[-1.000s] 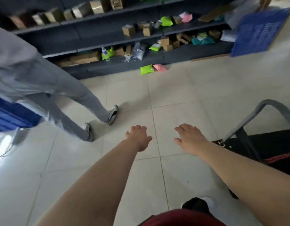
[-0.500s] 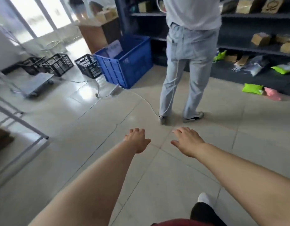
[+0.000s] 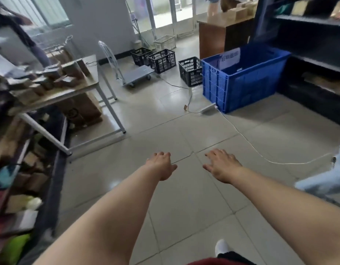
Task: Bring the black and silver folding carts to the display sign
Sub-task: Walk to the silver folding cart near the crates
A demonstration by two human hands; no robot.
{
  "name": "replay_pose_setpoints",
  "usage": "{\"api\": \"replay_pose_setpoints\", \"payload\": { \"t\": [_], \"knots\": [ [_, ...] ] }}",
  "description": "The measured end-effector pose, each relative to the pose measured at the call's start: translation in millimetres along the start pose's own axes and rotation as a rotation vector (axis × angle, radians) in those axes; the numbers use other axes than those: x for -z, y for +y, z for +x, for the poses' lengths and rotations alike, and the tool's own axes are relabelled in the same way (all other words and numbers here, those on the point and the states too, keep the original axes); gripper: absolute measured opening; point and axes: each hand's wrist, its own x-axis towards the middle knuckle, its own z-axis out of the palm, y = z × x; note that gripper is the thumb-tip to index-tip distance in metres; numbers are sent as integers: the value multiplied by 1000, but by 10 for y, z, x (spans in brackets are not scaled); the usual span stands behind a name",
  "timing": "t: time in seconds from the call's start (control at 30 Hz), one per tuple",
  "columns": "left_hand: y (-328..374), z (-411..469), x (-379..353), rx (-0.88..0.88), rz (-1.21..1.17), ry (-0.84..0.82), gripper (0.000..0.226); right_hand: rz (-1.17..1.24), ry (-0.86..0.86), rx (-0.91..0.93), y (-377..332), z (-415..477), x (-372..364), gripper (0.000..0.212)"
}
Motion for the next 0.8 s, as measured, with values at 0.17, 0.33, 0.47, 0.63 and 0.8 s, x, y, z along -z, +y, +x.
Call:
{"api": "replay_pose_setpoints", "payload": {
  "t": [0.17, 0.33, 0.47, 0.63, 0.8],
  "knots": [
    [102, 429, 374, 78, -89, 35, 59, -51, -57, 91, 192, 652, 384, 53],
    [68, 796, 561, 138, -102, 9, 60, -46, -103, 136, 260, 1197, 545, 52],
    [-70, 1194, 704, 183, -114, 4, 61, -57, -101, 155, 275, 1686, 643, 53],
    [-289, 1872, 907, 188, -155, 3, 62, -60, -111, 157, 210, 2441, 760, 53],
    [-653, 2714, 1256, 169, -176, 0, 60, -77, -101, 149, -2, 3427, 899, 54]
  ]
}}
